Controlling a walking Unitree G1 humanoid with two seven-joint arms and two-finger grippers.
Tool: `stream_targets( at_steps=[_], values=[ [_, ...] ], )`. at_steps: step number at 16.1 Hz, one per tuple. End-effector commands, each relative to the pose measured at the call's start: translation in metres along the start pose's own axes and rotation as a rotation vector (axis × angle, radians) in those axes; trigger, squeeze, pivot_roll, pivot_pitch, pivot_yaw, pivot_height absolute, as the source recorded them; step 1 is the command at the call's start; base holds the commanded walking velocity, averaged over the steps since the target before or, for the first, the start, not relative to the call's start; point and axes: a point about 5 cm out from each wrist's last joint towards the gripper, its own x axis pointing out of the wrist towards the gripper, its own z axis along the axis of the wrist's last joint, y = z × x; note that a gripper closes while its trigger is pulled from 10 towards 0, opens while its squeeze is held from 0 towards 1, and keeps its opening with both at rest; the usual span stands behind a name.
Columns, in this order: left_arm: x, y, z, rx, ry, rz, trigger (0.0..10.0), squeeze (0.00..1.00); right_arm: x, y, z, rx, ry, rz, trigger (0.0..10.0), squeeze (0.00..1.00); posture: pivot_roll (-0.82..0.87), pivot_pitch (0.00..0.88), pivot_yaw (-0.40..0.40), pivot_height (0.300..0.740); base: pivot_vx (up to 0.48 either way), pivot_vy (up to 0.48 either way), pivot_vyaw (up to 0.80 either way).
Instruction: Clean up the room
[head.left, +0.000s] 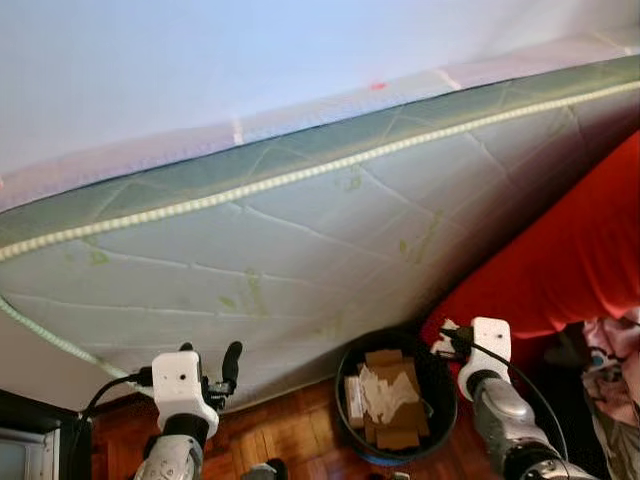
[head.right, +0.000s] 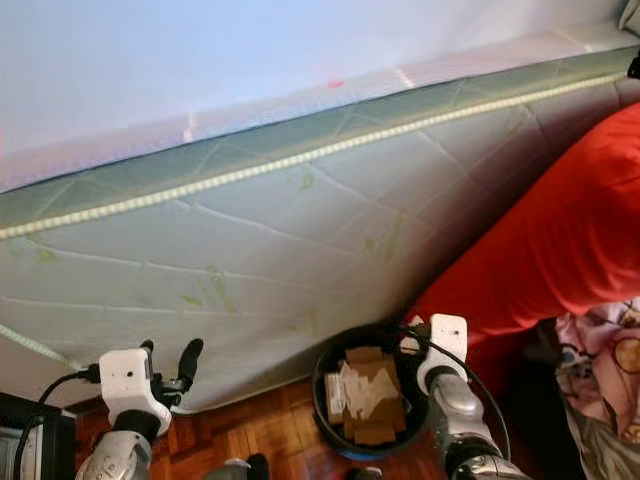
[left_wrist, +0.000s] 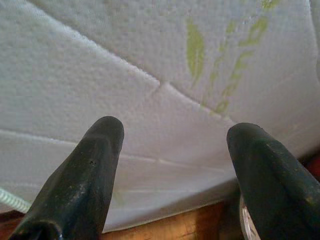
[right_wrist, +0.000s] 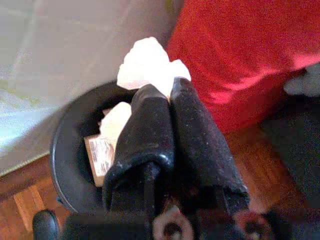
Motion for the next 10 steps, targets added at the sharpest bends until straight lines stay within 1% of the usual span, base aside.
stream_targets(
  at_steps=[1, 2, 4, 5, 6, 7, 8, 9, 10],
  values=[
    [-0.005, 0.001, -0.002, 0.016, 0.025, 0.005, 10.0, 0.00, -0.004, -0.003, -0.014, 0.005, 0.051, -0.007, 10.0, 0.00, 0.12, 0.266, -0.010, 0.740, 0.000, 0.000, 0.00],
    [-0.008, 0.000, -0.001, 0.018, 0.032, 0.003, 10.0, 0.00, -0.006, -0.005, -0.019, 0.007, 0.065, -0.012, 10.0, 0.00, 0.14, 0.268, -0.005, 0.740, 0.000, 0.000, 0.00],
    [-0.011, 0.003, 0.002, 0.021, 0.038, 0.010, 10.0, 0.00, -0.007, -0.007, -0.022, 0.018, 0.067, -0.016, 10.0, 0.00, 0.14, 0.272, -0.002, 0.740, 0.000, 0.000, 0.00],
    [-0.013, 0.003, 0.002, 0.024, 0.043, 0.012, 10.0, 0.00, -0.008, -0.007, -0.022, 0.025, 0.066, -0.014, 10.0, 0.29, 0.15, 0.275, -0.002, 0.740, 0.000, 0.000, 0.00],
    [-0.014, 0.005, 0.001, 0.028, 0.049, 0.014, 10.0, 0.00, -0.007, -0.005, -0.022, 0.037, 0.064, -0.001, 10.0, 0.48, 0.14, 0.276, -0.002, 0.740, 0.000, 0.000, 0.00],
    [-0.014, 0.005, 0.001, 0.029, 0.050, 0.015, 10.0, 0.00, -0.007, -0.002, -0.022, 0.045, 0.066, 0.018, 10.0, 0.75, 0.15, 0.281, -0.004, 0.740, 0.000, 0.000, 0.00],
    [-0.015, 0.006, 0.002, 0.030, 0.050, 0.019, 10.0, 0.00, -0.007, 0.002, -0.022, 0.045, 0.070, 0.051, 10.0, 0.76, 0.15, 0.283, -0.005, 0.740, 0.000, 0.000, 0.00],
    [-0.016, 0.006, 0.002, 0.030, 0.052, 0.022, 10.0, 0.00, -0.006, 0.006, -0.022, 0.048, 0.072, 0.077, 10.0, 0.93, 0.15, 0.285, -0.007, 0.740, 0.000, 0.000, 0.00],
    [-0.016, 0.006, 0.002, 0.030, 0.053, 0.024, 10.0, 0.00, -0.006, 0.008, -0.022, 0.046, 0.073, 0.087, 10.0, 0.93, 0.15, 0.287, -0.007, 0.740, 0.000, 0.000, 0.00]
  ],
)
